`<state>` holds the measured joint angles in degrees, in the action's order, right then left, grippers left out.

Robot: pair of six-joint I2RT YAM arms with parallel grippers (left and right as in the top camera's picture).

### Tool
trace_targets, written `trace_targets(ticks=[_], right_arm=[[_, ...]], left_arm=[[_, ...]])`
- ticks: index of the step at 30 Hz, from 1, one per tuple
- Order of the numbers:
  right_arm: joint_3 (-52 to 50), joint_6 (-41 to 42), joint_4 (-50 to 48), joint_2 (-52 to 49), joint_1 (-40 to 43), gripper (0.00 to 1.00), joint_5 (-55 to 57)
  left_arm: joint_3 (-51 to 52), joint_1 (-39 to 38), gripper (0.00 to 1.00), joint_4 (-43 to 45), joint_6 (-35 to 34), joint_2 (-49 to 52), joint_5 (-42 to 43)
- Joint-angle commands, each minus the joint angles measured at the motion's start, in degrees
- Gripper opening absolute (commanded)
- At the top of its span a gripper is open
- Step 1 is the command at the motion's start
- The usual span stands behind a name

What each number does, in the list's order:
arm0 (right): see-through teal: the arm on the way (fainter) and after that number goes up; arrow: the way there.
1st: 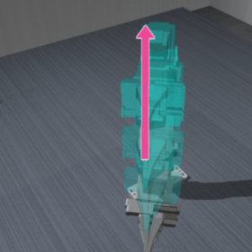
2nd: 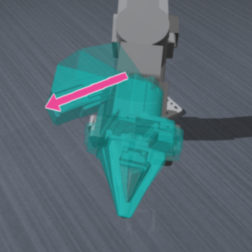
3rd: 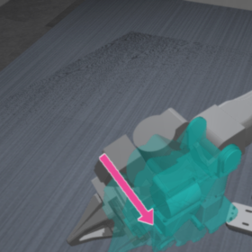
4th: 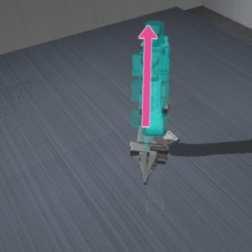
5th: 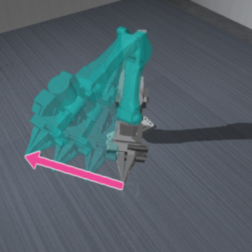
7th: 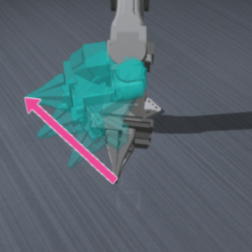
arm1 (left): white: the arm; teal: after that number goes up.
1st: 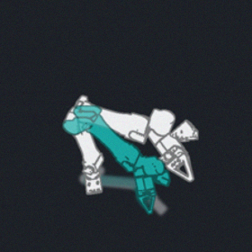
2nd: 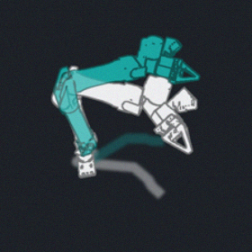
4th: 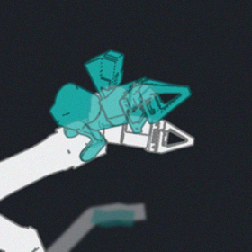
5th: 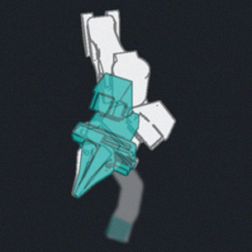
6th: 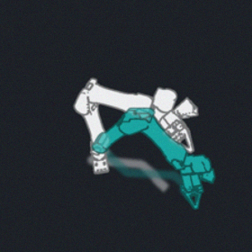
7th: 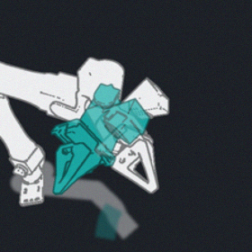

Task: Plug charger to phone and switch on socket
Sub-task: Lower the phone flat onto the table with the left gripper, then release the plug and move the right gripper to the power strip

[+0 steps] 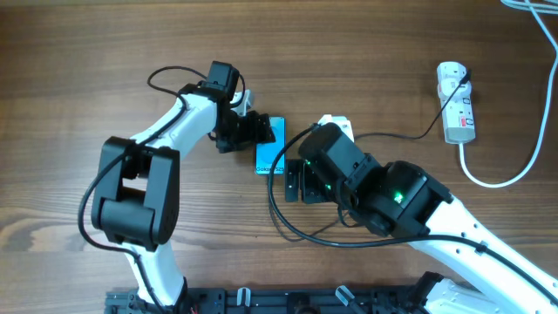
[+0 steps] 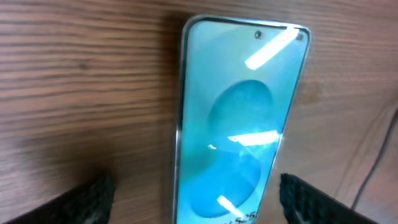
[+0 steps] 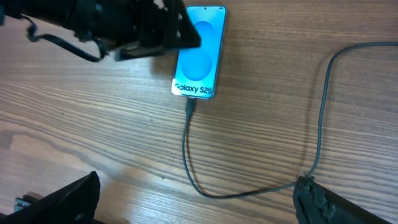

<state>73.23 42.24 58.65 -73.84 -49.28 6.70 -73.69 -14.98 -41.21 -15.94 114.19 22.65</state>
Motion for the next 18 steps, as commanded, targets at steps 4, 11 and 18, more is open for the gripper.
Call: trace_targets(ticks=[4, 11, 18], right_arm=[[1.9, -2.7, 1.7, -0.1, 2.6, 1.00, 1.1], [18.4, -16.3, 14.5, -3.1, 32.9, 1.00, -9.6], [19.8, -16.8, 7.2, -13.5, 64.5, 1.00, -3.3]], left_arm=[[2.8, 0.7, 1.00, -2.6, -7.4, -6.6, -17.3], [2.8, 0.7, 1.00, -2.3, -13.0, -27.2, -26.8], [2.8, 0.7, 1.00, -4.2, -13.0, -28.6, -26.8]])
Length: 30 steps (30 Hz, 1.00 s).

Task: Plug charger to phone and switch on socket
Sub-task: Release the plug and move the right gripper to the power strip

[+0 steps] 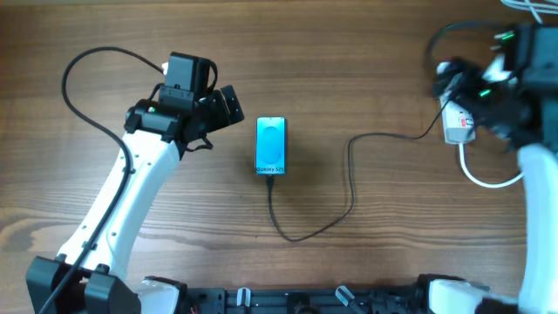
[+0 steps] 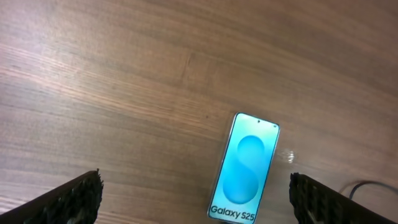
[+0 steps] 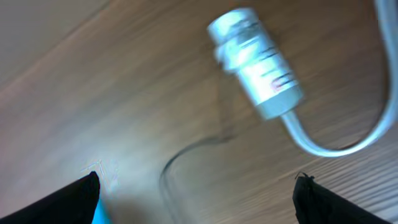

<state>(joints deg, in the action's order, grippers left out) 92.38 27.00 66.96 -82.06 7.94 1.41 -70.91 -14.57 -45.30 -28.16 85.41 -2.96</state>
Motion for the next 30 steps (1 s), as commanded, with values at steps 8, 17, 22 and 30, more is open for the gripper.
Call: trace_targets(ticks=[8, 17, 22, 30], right_arm=[[0.6, -1.4, -7.8, -22.0, 17.5, 0.99, 7.6], [0.1, -4.9, -16.1, -30.4, 21.0, 1.00, 4.3], [-0.1, -6.0, -18.8, -33.9, 21.0, 1.00, -0.7], [-0.2, -6.1, -19.8, -38.5, 21.0, 0.99, -5.1]], left_arm=[[0.0, 0.3, 1.00, -0.2, -0.8, 0.2, -1.2], [0.0, 0.3, 1.00, -0.2, -0.8, 0.2, -1.2], [0.0, 0.3, 1.00, -0.2, -0.8, 0.2, -1.2], [0.0, 0.3, 1.00, -0.2, -0.8, 0.2, -1.2]])
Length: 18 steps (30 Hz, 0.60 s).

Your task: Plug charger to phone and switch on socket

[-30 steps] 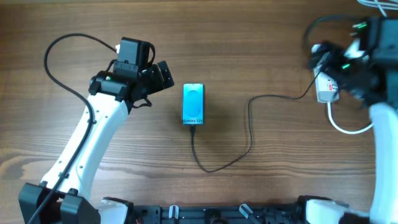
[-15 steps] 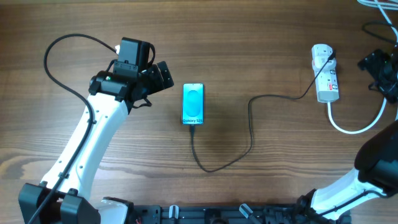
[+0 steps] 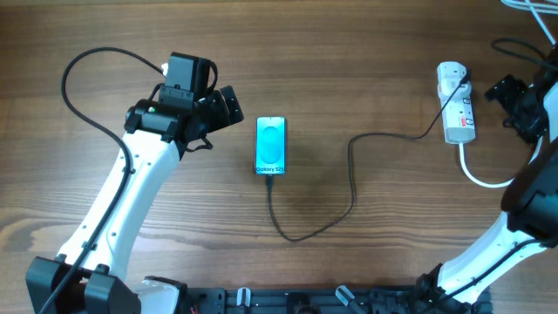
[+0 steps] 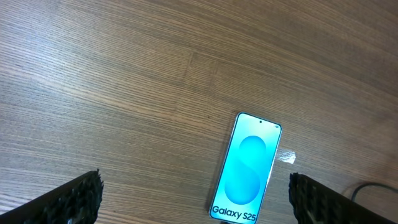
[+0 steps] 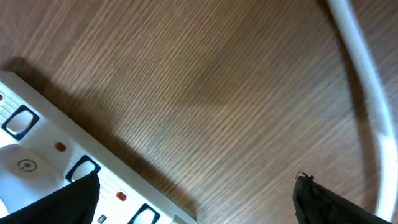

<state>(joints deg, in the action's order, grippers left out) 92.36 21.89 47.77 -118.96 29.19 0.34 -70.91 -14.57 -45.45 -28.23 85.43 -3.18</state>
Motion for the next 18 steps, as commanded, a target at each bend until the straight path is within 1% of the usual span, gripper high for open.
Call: trace_targets(ticks=[1, 10, 15, 18], right_arm=[[-0.2, -1.1, -0.8, -1.9, -0.3, 1.00, -5.0], [-0.2, -0.9, -2.3, -5.4, -0.4, 1.00, -5.8], [-0.2, -0.7, -2.6, -5.5, -0.4, 1.00, -5.8], [-0.2, 0.8, -3.3, -5.5, -0.4, 1.00, -6.0]], left_arm=[[0.0, 0.3, 1.00, 0.0, -0.7, 0.1, -1.0], [0.0, 0.3, 1.00, 0.0, -0.7, 0.1, -1.0], [0.0, 0.3, 1.00, 0.0, -0.7, 0.1, -1.0], [0.0, 0.3, 1.00, 0.0, -0.7, 0.1, -1.0]])
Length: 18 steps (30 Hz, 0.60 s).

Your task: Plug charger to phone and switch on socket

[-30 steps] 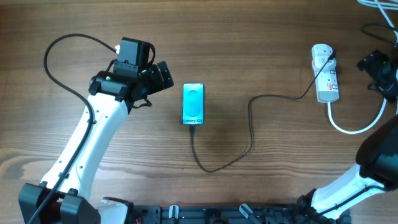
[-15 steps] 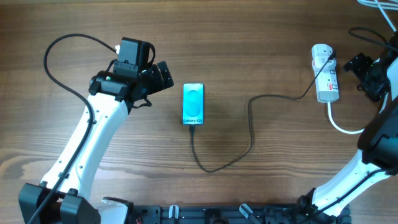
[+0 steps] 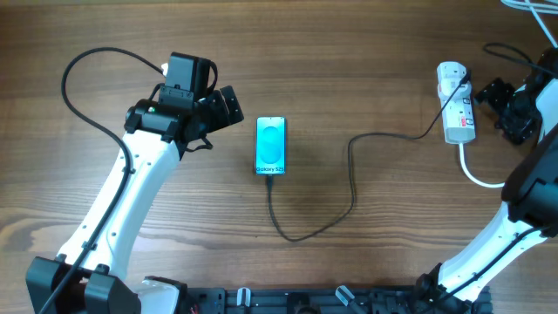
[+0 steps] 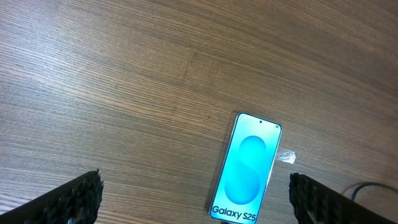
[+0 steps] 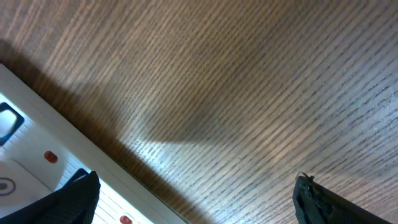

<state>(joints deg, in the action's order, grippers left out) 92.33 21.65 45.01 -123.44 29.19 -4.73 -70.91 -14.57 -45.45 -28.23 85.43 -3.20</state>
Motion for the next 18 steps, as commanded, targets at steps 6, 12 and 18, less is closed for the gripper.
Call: trace_targets(ticks=[6, 12, 18], right_arm=[[-0.2, 0.8, -1.9, -1.0, -1.0, 1.00, -4.3], [-0.2, 1.0, -2.2, -1.0, -2.8, 1.00, -3.7], [-0.2, 0.9, -2.1, -1.0, -2.8, 1.00, -3.2]], left_arm=[[0.0, 0.3, 1.00, 0.0, -0.7, 0.1, -1.0], [0.0, 0.3, 1.00, 0.0, -0.8, 0.1, -1.0], [0.0, 0.3, 1.00, 0.0, -0.8, 0.1, -1.0]])
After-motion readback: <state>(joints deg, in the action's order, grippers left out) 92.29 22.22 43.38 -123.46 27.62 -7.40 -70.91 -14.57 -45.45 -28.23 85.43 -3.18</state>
